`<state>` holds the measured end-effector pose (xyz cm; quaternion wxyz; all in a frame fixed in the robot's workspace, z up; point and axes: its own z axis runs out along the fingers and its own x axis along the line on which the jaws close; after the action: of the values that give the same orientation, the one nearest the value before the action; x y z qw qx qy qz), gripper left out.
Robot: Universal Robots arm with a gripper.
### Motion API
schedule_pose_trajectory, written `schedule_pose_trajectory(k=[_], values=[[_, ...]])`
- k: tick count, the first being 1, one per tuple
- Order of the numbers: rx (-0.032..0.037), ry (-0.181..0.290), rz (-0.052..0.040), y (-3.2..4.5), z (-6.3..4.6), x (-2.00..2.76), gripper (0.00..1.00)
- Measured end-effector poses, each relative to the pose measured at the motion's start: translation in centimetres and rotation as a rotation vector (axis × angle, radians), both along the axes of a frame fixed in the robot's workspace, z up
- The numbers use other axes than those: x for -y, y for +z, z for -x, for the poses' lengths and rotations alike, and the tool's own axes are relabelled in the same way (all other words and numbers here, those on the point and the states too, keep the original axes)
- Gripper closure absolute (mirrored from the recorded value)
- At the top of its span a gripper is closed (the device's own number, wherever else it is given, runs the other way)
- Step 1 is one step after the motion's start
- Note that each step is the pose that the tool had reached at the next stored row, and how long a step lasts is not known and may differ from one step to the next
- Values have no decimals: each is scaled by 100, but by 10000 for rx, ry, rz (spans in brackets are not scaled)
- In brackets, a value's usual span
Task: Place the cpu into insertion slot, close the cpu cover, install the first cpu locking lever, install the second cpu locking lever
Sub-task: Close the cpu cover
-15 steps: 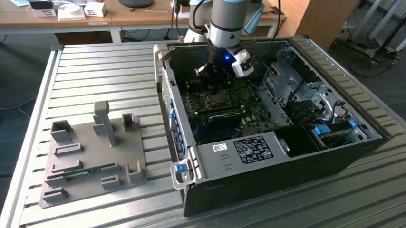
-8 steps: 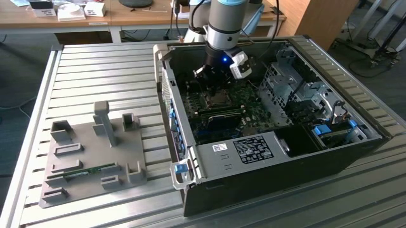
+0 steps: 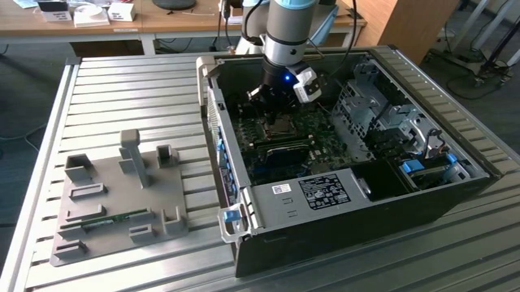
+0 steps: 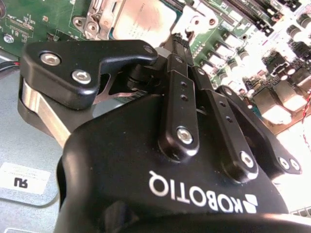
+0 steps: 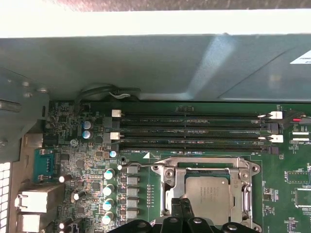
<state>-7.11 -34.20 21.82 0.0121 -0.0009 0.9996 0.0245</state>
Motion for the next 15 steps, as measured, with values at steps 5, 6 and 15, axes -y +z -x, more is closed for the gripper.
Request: schedule_pose_trajectory(k=[5,6,15], values=[[3,0,0,-1,12,0,89],[2,0,1,-1,12,0,89],[2,1,1,-43,13,0,89]])
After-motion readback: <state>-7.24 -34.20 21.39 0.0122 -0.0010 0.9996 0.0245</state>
